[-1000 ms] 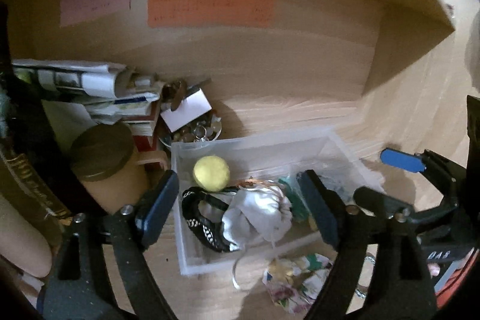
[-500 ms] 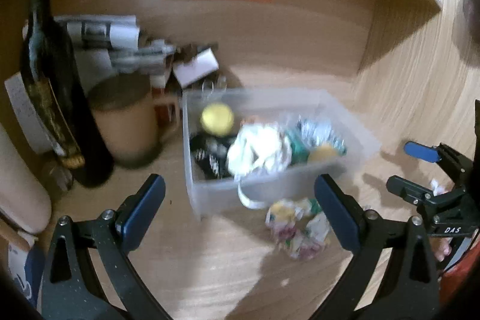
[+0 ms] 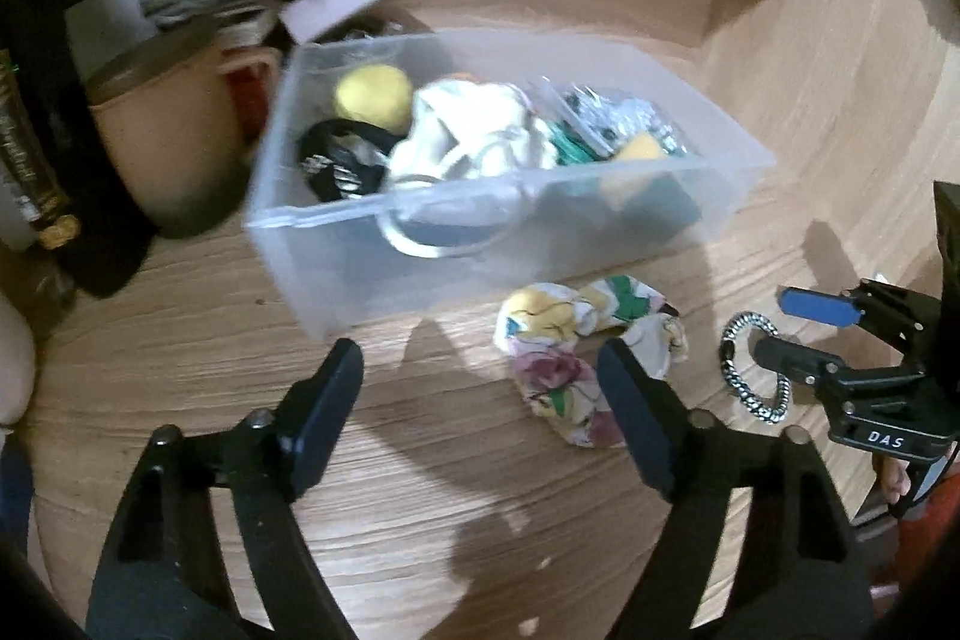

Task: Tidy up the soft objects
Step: 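Grasp the beaded bracelet with the right tool while the left tool grasps the floral scrunchie, then lower the bracelet and floral scrunchie into the clear box and release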

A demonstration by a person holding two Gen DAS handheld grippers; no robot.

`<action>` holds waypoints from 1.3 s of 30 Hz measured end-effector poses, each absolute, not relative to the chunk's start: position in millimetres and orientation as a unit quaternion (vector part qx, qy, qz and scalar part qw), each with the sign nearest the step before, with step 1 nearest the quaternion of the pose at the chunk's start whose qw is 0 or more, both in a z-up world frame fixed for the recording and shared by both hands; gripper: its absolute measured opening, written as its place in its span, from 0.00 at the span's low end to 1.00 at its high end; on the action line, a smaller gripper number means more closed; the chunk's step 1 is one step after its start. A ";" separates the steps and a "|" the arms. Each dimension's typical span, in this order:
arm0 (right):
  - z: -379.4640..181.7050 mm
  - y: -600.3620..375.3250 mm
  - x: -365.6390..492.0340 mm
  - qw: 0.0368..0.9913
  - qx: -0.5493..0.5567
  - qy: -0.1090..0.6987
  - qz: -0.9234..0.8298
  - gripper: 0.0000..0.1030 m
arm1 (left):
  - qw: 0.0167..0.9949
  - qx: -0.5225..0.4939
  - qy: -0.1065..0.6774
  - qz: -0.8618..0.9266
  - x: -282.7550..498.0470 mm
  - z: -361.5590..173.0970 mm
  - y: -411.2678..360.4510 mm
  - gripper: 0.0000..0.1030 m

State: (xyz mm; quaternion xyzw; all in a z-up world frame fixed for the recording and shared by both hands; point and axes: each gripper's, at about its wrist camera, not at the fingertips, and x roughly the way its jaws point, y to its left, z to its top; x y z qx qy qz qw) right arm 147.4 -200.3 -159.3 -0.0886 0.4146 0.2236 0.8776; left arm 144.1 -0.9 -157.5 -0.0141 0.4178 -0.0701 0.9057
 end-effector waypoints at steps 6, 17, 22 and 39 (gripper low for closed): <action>-160.1 -199.5 143.6 0.880 -0.105 0.408 0.219 0.24 | 0.892 0.002 0.442 -0.090 156.9 -167.9 -12.4 0.49; -154.5 -206.6 138.1 0.895 -0.098 0.384 0.205 0.07 | 0.887 0.009 0.447 -0.115 151.7 -166.7 -26.0 0.10; -140.5 -213.2 133.9 0.907 -0.077 0.361 0.204 0.07 | 0.901 0.005 0.418 -0.120 136.2 -144.7 -29.7 0.10; -69.7 -219.2 140.4 0.945 -0.037 0.254 0.202 0.07 | 0.947 -0.018 0.301 -0.114 124.1 -53.3 -27.0 0.10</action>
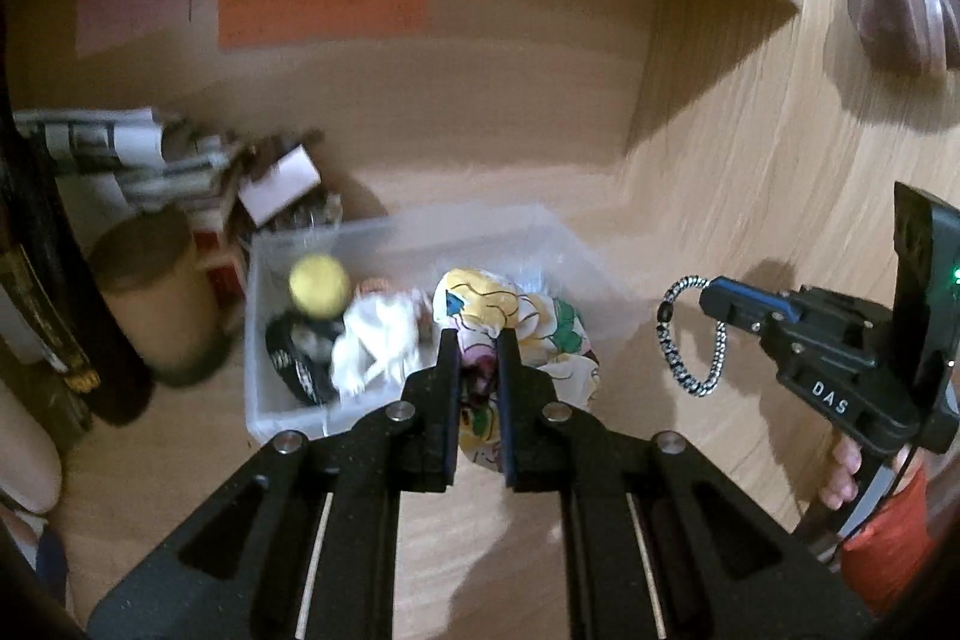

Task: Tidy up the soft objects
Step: 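Lower the bracelet and floral scrunchie into the clear box and release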

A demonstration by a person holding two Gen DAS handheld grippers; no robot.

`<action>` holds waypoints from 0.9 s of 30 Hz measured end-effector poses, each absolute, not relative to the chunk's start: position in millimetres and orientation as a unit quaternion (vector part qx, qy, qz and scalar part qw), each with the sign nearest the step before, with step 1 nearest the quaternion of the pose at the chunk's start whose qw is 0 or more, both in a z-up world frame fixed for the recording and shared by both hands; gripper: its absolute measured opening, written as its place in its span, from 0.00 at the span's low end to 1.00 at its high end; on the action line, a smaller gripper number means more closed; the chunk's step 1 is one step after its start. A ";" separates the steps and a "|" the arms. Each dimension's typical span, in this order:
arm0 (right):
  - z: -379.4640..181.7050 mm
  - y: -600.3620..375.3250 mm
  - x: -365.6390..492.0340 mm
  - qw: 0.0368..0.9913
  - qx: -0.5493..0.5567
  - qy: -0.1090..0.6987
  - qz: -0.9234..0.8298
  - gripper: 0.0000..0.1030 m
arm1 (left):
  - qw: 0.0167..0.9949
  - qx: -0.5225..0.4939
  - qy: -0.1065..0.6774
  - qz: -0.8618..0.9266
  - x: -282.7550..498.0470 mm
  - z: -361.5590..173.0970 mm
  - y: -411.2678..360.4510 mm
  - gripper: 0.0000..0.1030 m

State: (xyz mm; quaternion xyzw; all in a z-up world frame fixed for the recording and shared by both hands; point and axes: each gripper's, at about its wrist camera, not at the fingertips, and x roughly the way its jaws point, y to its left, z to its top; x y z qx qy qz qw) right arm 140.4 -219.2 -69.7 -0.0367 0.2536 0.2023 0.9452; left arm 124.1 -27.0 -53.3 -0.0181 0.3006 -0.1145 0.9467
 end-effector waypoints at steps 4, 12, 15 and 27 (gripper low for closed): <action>-57.4 -214.9 148.2 0.950 -0.032 0.233 0.203 0.07 | 0.958 -0.012 0.268 -0.098 133.4 -36.7 -26.6 0.10; -55.1 -203.0 172.7 0.951 -0.037 0.232 0.199 0.07 | 0.961 -0.014 0.267 -0.077 164.9 -44.9 -24.0 0.10; -61.0 -197.9 184.8 0.949 -0.042 0.243 0.197 0.07 | 0.955 -0.019 0.285 -0.076 180.1 -56.6 -24.5 0.10; -99.2 -177.7 220.7 0.930 -0.061 0.304 0.195 0.07 | 0.933 -0.021 0.353 -0.074 212.9 -99.9 -24.7 0.10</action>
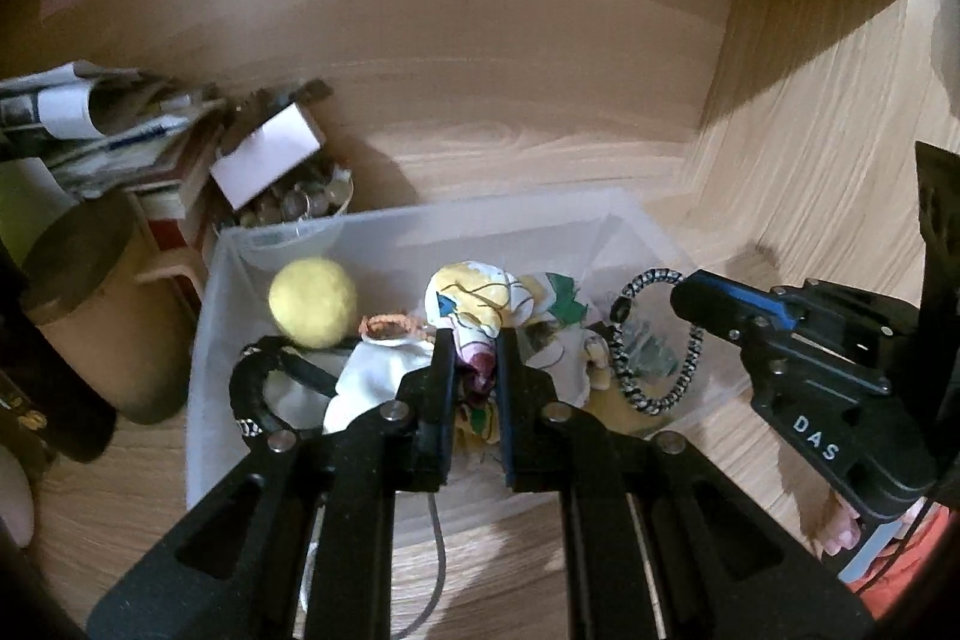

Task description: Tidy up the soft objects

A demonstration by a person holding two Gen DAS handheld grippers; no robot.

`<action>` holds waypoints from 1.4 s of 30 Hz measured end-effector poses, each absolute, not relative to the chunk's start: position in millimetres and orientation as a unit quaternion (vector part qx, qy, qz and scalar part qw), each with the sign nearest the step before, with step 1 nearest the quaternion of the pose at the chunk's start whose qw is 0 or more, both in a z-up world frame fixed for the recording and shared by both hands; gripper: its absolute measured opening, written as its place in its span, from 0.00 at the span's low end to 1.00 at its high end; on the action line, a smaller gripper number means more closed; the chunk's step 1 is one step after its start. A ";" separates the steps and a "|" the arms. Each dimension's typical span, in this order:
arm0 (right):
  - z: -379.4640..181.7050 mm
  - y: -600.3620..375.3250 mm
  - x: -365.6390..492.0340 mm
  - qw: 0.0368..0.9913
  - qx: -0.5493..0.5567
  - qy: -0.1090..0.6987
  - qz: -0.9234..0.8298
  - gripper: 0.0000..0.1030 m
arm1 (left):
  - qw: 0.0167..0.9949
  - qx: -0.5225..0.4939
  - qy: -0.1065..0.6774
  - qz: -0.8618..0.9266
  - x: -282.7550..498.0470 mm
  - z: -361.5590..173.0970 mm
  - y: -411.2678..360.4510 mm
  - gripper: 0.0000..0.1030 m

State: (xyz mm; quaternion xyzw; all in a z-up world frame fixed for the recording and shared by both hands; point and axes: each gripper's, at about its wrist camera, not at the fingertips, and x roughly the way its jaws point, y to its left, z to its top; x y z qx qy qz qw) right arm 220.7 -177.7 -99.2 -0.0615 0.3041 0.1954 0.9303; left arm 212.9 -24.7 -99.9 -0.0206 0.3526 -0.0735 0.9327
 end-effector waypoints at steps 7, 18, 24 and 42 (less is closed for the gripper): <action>-107.3 -177.0 222.2 0.923 -0.070 0.323 0.198 0.07 | 0.933 -0.005 0.353 -0.071 211.8 -99.6 -27.9 0.15; -91.3 -178.6 204.7 0.931 -0.075 0.297 0.199 0.48 | 0.941 -0.005 0.334 -0.062 198.7 -84.6 -24.8 0.49; -65.0 -182.8 181.7 0.941 -0.062 0.257 0.213 0.55 | 0.952 -0.007 0.300 -0.060 173.0 -58.4 -18.3 0.53; 10.8 -194.8 78.6 0.963 -0.041 0.091 0.252 0.83 | 0.993 -0.005 0.112 -0.030 52.1 31.9 -6.1 0.96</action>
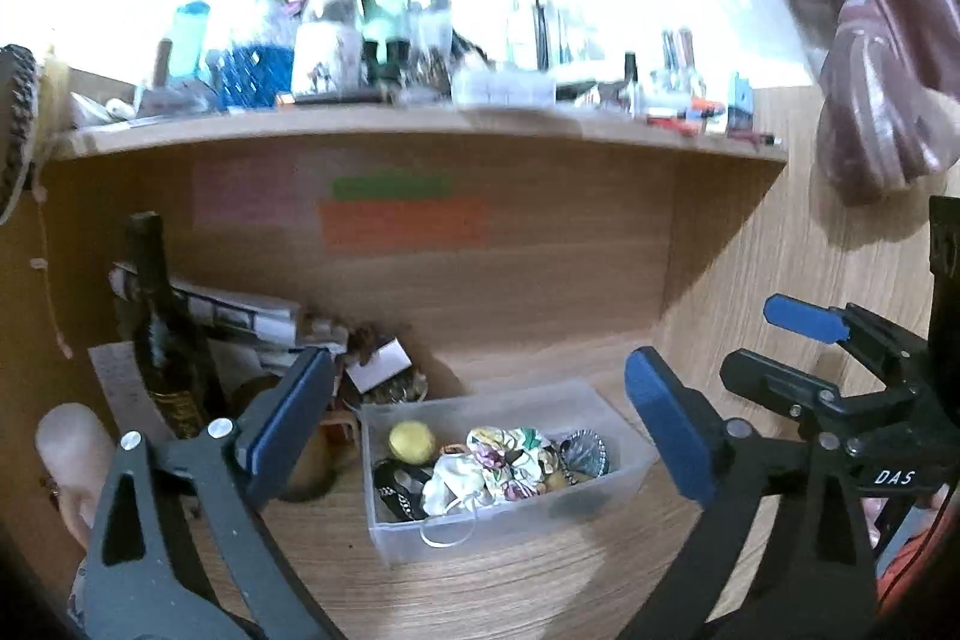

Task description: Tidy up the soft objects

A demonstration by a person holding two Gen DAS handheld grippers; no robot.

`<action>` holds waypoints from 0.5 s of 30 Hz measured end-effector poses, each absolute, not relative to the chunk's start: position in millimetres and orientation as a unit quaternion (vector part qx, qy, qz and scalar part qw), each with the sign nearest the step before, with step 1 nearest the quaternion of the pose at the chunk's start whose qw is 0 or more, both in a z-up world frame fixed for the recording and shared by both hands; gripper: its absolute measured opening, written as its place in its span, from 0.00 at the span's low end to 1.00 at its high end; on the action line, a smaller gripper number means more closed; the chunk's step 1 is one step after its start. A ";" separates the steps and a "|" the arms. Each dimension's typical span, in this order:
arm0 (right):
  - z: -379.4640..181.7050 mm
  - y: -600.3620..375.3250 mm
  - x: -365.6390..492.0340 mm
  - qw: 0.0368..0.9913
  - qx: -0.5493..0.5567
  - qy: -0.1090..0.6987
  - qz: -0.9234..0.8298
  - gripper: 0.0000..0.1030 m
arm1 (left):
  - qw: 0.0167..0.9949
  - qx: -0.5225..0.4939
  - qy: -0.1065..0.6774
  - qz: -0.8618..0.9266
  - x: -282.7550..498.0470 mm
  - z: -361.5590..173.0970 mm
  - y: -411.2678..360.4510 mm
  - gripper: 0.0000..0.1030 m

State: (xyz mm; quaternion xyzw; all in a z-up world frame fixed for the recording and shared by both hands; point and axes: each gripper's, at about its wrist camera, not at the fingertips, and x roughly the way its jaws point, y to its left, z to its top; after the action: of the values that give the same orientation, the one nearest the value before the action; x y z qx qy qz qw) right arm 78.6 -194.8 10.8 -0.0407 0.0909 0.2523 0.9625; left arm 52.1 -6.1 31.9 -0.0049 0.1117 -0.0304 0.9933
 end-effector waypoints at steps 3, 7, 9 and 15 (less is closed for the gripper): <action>13.1 -195.3 69.7 0.963 -0.032 0.080 0.255 0.89 | 0.994 -0.007 0.103 -0.030 40.2 33.8 -6.6 0.99; 17.0 -198.1 56.4 0.966 -0.021 0.059 0.250 1.00 | 0.995 -0.006 0.093 -0.022 25.8 34.6 -7.6 0.99; 17.9 -199.0 50.9 0.968 -0.019 0.053 0.245 1.00 | 0.996 -0.008 0.090 -0.018 22.4 34.8 -7.0 1.00; 19.1 -197.9 43.2 0.970 -0.017 0.044 0.240 1.00 | 0.996 -0.015 0.081 -0.012 14.9 36.1 -1.9 1.00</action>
State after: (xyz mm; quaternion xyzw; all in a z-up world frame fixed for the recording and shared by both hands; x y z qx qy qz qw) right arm 43.2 -197.9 19.1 -0.0173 0.0441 0.2404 0.9695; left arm 14.9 -1.9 36.1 -0.0151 0.0814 -0.0116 0.9965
